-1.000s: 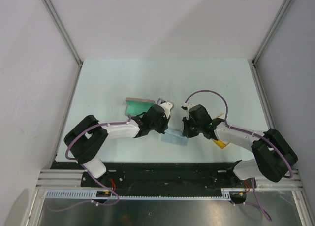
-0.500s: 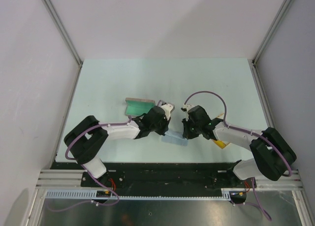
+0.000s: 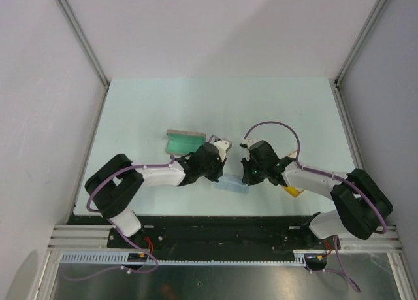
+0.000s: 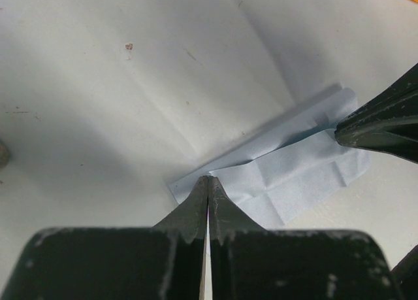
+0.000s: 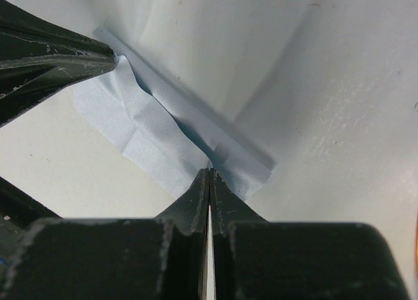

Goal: Organize the sunglasses
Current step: Fold the glasses cleaning cloth at the center of the board.

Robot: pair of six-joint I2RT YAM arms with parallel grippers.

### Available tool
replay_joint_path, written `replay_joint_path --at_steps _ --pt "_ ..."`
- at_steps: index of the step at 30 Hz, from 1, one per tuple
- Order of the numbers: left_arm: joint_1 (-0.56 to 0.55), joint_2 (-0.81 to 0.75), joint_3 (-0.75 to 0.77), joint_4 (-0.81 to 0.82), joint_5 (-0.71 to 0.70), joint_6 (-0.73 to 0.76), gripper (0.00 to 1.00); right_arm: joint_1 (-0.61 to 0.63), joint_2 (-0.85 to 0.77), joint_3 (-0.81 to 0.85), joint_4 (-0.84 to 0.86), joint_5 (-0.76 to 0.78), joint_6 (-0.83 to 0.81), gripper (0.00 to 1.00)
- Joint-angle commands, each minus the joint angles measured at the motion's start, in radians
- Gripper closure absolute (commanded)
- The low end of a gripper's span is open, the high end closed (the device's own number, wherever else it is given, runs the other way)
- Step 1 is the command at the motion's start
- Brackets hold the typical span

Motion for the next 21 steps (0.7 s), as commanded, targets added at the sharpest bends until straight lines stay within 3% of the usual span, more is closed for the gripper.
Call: replay_joint_path --at_steps 1,21 --pt "-0.006 -0.056 -0.009 0.031 0.003 -0.016 1.00 0.003 0.009 -0.004 0.010 0.011 -0.004 1.00" --pt "-0.014 -0.059 -0.031 0.031 0.020 -0.020 1.00 -0.005 0.012 -0.004 0.006 -0.004 -0.005 1.00"
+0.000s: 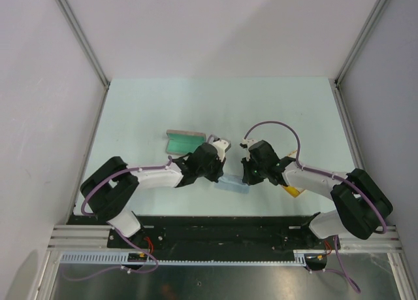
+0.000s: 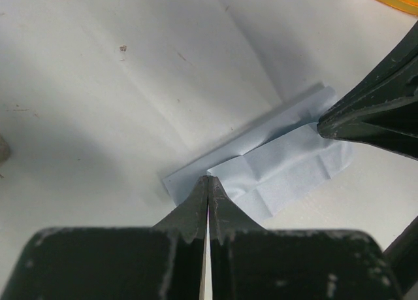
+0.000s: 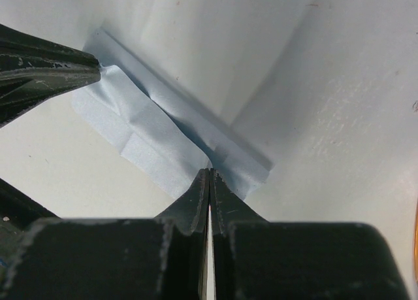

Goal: Organize the sunglasses
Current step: Fold the glasses cleaning cloth at the center of the board.

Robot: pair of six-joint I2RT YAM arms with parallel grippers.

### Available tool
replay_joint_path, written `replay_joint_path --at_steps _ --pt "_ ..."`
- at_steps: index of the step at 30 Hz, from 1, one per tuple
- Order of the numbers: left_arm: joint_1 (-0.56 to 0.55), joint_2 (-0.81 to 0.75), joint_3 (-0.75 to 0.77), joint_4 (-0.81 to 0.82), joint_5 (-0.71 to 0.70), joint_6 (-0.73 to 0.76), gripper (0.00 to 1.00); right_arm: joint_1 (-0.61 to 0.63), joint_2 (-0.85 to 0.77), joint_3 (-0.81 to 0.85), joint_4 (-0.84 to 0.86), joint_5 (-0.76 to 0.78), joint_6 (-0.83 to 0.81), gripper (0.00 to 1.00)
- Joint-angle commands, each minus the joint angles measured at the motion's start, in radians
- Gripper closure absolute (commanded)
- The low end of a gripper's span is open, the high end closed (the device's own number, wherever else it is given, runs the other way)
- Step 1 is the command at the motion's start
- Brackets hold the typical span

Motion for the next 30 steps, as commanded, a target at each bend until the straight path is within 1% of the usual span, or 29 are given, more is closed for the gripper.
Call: replay_joint_path --at_steps 1,3,4,6,7,8,10,13,15,17,19,20,22,26,29,30 --pt "-0.009 -0.010 -0.017 0.029 0.013 -0.012 1.00 -0.003 0.012 -0.005 0.006 -0.006 -0.005 0.97" --pt "-0.010 -0.015 -0.024 0.029 0.007 -0.014 1.00 -0.004 0.010 -0.004 0.007 -0.016 -0.005 0.91" --pt "-0.010 -0.018 -0.025 0.029 -0.002 -0.014 0.97 -0.003 0.004 -0.005 0.007 -0.018 -0.005 0.86" --pt "-0.010 -0.032 -0.031 0.029 -0.008 -0.014 0.93 -0.003 -0.005 -0.004 0.006 -0.018 -0.005 0.80" --pt "-0.010 -0.036 -0.031 0.029 -0.010 -0.015 0.89 -0.003 -0.010 -0.004 0.007 -0.018 -0.003 0.74" --pt "-0.010 -0.042 -0.032 0.029 -0.015 -0.012 0.86 -0.004 -0.023 -0.005 0.009 -0.020 -0.003 0.71" --pt "-0.010 -0.061 -0.032 0.029 -0.018 -0.012 0.82 -0.004 -0.037 -0.005 0.006 -0.026 -0.003 0.63" --pt "-0.010 -0.088 -0.040 0.028 -0.019 -0.012 0.76 -0.006 -0.069 -0.001 -0.007 -0.035 0.003 0.58" --pt "-0.010 -0.105 -0.052 0.029 -0.016 -0.014 0.75 -0.006 -0.092 0.004 -0.019 -0.040 0.007 0.57" --pt "-0.010 -0.137 -0.064 0.028 -0.022 -0.012 0.71 -0.007 -0.115 0.006 -0.023 -0.041 0.011 0.56" --pt "-0.010 -0.173 -0.078 0.028 -0.028 -0.015 0.66 -0.010 -0.125 0.010 -0.023 -0.036 0.015 0.57" --pt "-0.010 -0.182 -0.081 0.028 -0.056 -0.017 0.65 -0.013 -0.126 0.010 -0.020 -0.040 0.017 0.57" --pt "-0.010 -0.197 -0.081 0.029 -0.061 -0.020 0.63 -0.018 -0.112 0.012 -0.010 -0.040 0.023 0.59" --pt "-0.010 -0.167 -0.055 0.029 -0.061 -0.026 0.64 -0.012 -0.051 0.013 0.021 -0.049 0.044 0.63" --pt "-0.010 -0.131 -0.031 0.029 -0.073 -0.038 0.65 -0.007 -0.005 0.015 0.049 -0.049 0.067 0.69" --pt "-0.010 -0.124 -0.025 0.029 -0.071 -0.042 0.66 -0.004 0.004 0.015 0.056 -0.050 0.072 0.73"
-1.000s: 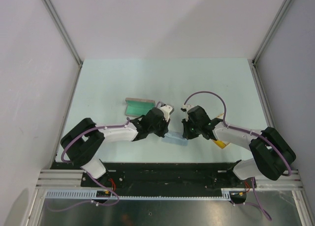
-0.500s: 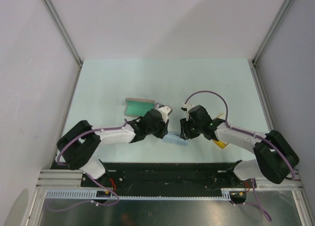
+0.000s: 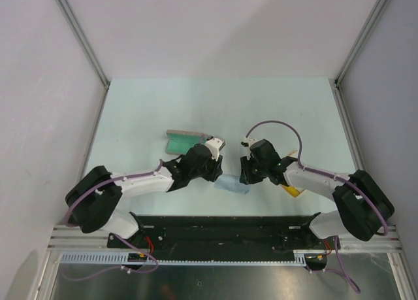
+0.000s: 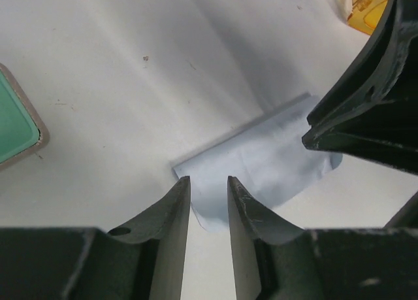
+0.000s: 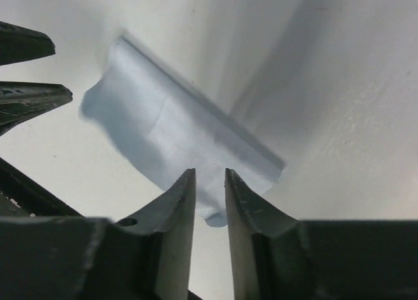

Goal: Organize the sunglasses
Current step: Fold the glasses cleaning cloth at the center of the board.

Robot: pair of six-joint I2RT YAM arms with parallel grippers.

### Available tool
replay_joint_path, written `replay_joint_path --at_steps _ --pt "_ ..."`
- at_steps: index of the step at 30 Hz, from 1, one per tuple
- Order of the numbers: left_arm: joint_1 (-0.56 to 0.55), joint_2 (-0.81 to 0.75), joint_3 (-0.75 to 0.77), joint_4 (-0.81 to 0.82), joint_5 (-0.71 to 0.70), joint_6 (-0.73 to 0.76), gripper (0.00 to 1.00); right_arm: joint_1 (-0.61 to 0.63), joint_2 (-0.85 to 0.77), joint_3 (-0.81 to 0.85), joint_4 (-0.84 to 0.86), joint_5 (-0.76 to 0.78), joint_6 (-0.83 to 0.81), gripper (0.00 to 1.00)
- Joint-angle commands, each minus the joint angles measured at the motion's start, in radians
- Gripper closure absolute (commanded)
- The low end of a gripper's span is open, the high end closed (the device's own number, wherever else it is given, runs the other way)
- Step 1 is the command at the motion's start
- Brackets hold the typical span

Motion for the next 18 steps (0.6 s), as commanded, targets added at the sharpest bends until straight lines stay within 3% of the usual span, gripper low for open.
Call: replay_joint_path --at_steps 1,18 --pt "-0.006 0.035 0.056 0.024 -0.028 -0.039 0.66 0.010 0.050 0.015 0.060 -0.016 0.045 0.74" --pt "-0.006 0.101 0.069 0.015 -0.005 -0.065 0.62 0.010 0.030 0.013 0.012 0.107 0.125 0.71"
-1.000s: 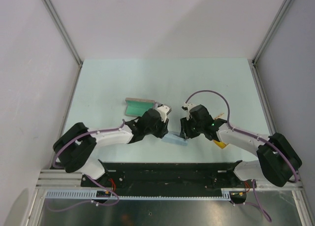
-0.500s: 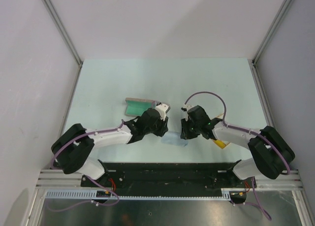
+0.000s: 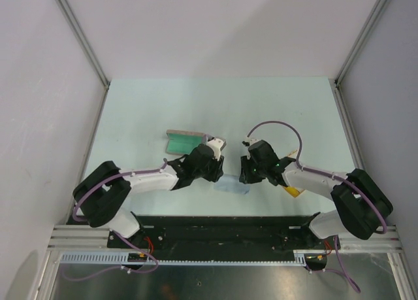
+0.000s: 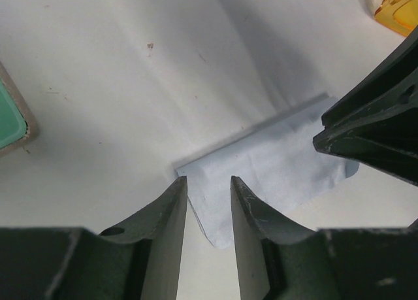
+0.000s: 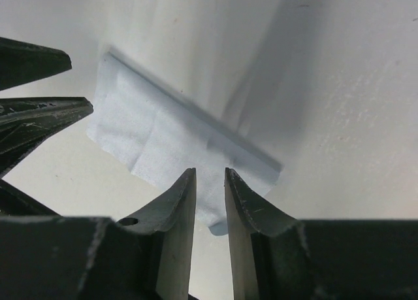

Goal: Organize the sunglasses
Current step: Fold the glasses cleaning cloth at the center of the board, then smooth out the glasses cleaning cloth at the center of the board.

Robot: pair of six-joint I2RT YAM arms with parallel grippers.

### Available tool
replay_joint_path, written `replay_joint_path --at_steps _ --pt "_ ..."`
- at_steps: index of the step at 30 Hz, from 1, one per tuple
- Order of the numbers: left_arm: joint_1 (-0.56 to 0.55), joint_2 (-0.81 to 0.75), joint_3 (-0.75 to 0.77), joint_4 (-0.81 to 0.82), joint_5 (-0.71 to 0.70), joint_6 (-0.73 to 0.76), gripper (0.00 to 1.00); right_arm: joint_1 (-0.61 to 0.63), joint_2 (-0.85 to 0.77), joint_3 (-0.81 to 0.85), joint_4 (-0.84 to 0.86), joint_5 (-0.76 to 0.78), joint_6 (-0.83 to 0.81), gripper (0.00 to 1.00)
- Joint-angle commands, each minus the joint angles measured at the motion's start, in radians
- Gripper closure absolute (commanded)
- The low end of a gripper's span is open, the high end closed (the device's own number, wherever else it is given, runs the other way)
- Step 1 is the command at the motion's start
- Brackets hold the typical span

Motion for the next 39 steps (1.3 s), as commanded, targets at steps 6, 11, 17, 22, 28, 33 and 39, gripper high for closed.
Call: replay_joint_path --at_steps 6,11,17,22,28,33,39 --pt "-0.006 0.083 0.074 0.015 0.025 -0.020 0.64 -0.020 0.014 0.013 -0.013 0.092 0.063 0.69" --pt "-0.006 0.112 0.091 0.026 0.018 -0.029 0.64 -0.027 0.027 0.013 -0.014 0.094 0.069 0.67" --pt "-0.006 0.129 0.091 0.026 0.004 -0.030 0.64 -0.030 0.041 0.015 -0.016 0.102 0.071 0.66" --pt "-0.006 0.155 0.091 0.026 -0.001 -0.030 0.64 -0.041 0.051 0.013 -0.006 0.102 0.069 0.66" --pt "-0.006 0.178 0.103 0.020 -0.045 -0.040 0.64 -0.049 0.065 0.015 0.003 0.137 0.069 0.66" --pt "-0.006 0.204 0.137 -0.002 -0.094 -0.053 0.64 -0.059 0.080 0.016 0.020 0.164 0.075 0.66" --pt "-0.006 0.180 0.142 -0.022 -0.108 -0.061 0.64 -0.041 0.058 0.039 0.040 0.194 0.071 0.68"
